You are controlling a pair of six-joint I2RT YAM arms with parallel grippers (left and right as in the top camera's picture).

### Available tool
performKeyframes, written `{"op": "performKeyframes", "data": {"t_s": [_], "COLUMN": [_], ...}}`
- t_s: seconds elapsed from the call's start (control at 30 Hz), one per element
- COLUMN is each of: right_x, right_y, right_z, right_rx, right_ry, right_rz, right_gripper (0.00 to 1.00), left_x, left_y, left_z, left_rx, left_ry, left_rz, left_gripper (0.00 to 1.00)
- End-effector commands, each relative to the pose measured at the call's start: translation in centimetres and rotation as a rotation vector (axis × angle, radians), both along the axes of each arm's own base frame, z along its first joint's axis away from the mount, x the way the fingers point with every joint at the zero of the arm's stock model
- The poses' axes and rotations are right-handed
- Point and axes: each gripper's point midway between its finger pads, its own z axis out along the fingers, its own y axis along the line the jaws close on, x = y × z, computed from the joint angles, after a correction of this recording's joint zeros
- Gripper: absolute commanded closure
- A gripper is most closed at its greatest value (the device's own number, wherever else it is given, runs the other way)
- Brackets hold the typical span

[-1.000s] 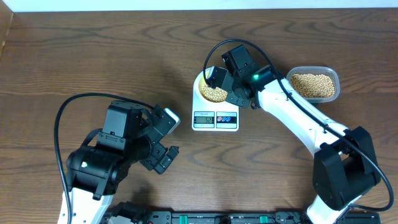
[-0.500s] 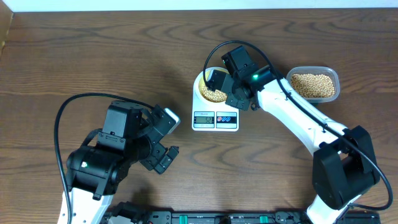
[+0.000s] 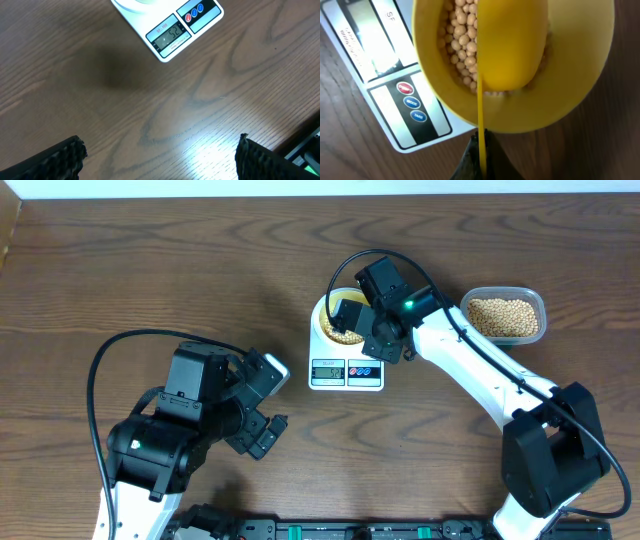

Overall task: Scoop item into bowl and weigh 50g on scale
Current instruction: 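Tilt the scoop over the yellow bowl to add soybeans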

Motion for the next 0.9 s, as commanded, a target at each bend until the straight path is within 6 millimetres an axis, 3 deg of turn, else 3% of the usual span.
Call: {"op": "performKeyframes", "data": {"t_s": [0.0,0.37,0.6,0.87], "right_x": [-0.1,-2.1,-1.2,0.9], "right_y": [1.2,2.3,0.7,-0.6], "right_z": [0.1,0.6,0.8,0.8], "right_rx": [0.046,0.188,0.256,0.216], "right_ry": [0.024,0.17,0.217,0.132], "right_rz": [0.002,-0.003,-0.107,-0.165], "right_gripper": [0.99,0.99,0.99,0.99], "left_x": [0.4,0.4,0.4,0.4], "left_y": [0.1,0.1,0.1,0.1], "left_z": [1.1,1.1,1.1,1.1], "left_rx": [-0.001,-0.001,-0.001,-0.001], "left_ry": [-0.031,-0.031,-0.031,-0.031], "left_rz": [0.004,0.004,0.005,0.005], "left_gripper": [0.02,0.02,0.02,0.02]}}
